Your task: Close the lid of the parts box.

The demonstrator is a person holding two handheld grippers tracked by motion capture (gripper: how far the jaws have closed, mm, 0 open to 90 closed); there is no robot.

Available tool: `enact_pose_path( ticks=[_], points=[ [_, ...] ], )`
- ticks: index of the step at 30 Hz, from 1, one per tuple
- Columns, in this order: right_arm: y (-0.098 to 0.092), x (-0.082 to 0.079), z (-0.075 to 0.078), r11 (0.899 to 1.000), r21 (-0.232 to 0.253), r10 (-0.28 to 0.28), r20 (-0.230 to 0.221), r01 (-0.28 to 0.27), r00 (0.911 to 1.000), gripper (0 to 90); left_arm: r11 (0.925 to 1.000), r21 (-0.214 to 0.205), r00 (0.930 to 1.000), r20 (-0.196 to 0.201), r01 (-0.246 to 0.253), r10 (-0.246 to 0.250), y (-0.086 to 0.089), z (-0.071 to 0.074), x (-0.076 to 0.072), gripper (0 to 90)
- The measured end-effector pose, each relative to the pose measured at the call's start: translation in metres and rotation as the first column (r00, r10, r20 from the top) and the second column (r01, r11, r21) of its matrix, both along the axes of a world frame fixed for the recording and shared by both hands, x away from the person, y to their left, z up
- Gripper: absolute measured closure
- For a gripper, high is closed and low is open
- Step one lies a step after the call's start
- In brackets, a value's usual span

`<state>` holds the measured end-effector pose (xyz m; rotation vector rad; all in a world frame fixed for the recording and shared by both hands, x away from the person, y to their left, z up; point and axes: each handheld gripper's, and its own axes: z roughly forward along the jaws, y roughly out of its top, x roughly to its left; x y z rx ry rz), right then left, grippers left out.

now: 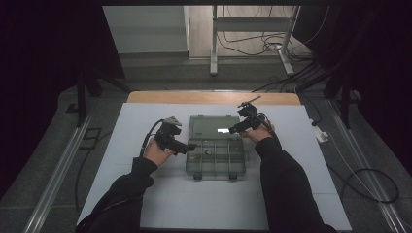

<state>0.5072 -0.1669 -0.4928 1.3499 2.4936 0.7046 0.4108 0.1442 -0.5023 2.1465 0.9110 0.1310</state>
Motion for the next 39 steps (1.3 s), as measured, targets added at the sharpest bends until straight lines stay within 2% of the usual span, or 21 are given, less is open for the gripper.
enact_pose_path(
  ticks=[7,10,18,19,20,25,27,30,31,34,39],
  points=[
    [-0.0009,0.001,-0.0034,1.0,-0.016,0.009,-0.02,-0.009,0.9998,0.0,1.0,-0.002,1.0,0.0,0.003,-0.003,-0.0003,-0.0007,-0.0002,0.0],
    [-0.001,0.0007,-0.0041,0.999,-0.036,0.006,-0.015,-0.006,0.9999,5.1,0.9999,-0.005,0.9999,0.002,0.01,-0.01,-0.0005,-0.0004,-0.0006,0.0],
    [-0.001,-0.0001,0.002,1.0,-0.007,-0.014,-0.041,0.014,0.999,37.1,0.9998,-0.001,0.9998,0.005,0.02,-0.02,-0.0019,-0.0001,-0.0009,0.0],
    [-0.0012,0.0001,0.0031,1.0,-0.009,-0.028,-0.043,0.028,0.9987,44.7,0.9998,0.002,0.9998,0.005,0.019,-0.019,-0.0021,-0.0002,-0.0009,0.0],
    [-0.0012,0.0001,0.0031,1.0,-0.009,-0.028,-0.043,0.028,0.9987,44.7,0.9998,0.002,0.9998,0.005,0.019,-0.019,-0.0021,-0.0002,-0.0009,0.0],
    [-0.0014,0.0021,0.0045,0.998,0.006,-0.059,-0.064,0.059,0.9962,59.1,0.9999,0.007,0.9999,0.001,0.016,-0.016,-0.0029,0.0001,-0.0008,0.0],
    [-0.0012,0.0023,0.0045,0.998,0.012,-0.063,-0.066,0.064,0.9958,60.9,0.9997,0.01,0.9998,-0.001,0.022,-0.022,-0.0038,0.0,-0.0011,0.0],
    [-0.0014,0.0045,0.0043,0.995,-0.003,-0.096,-0.076,0.096,0.9925,68.6,0.9994,0.02,0.9996,-0.002,0.027,-0.027,-0.005,-0.0002,-0.0012,0.0],
    [-0.0014,0.0045,0.0043,0.995,-0.003,-0.096,-0.076,0.096,0.9925,68.6,0.9994,0.02,0.9996,-0.002,0.027,-0.027,-0.005,-0.0002,-0.0012,0.0],
    [-0.0015,0.0072,0.0045,0.99,0.005,-0.138,-0.094,0.139,0.9859,74.3,0.9992,0.029,0.9996,-0.004,0.027,-0.027,-0.0056,-0.0002,-0.0009,0.0],
    [0.002,0.0094,0.0052,0.972,0.021,-0.231,-0.138,0.236,0.9631,81.1,0.9982,0.06,1.0,-0.002,0.005,-0.005,-0.0066,0.0001,-0.0001,0.2]
  ],
)
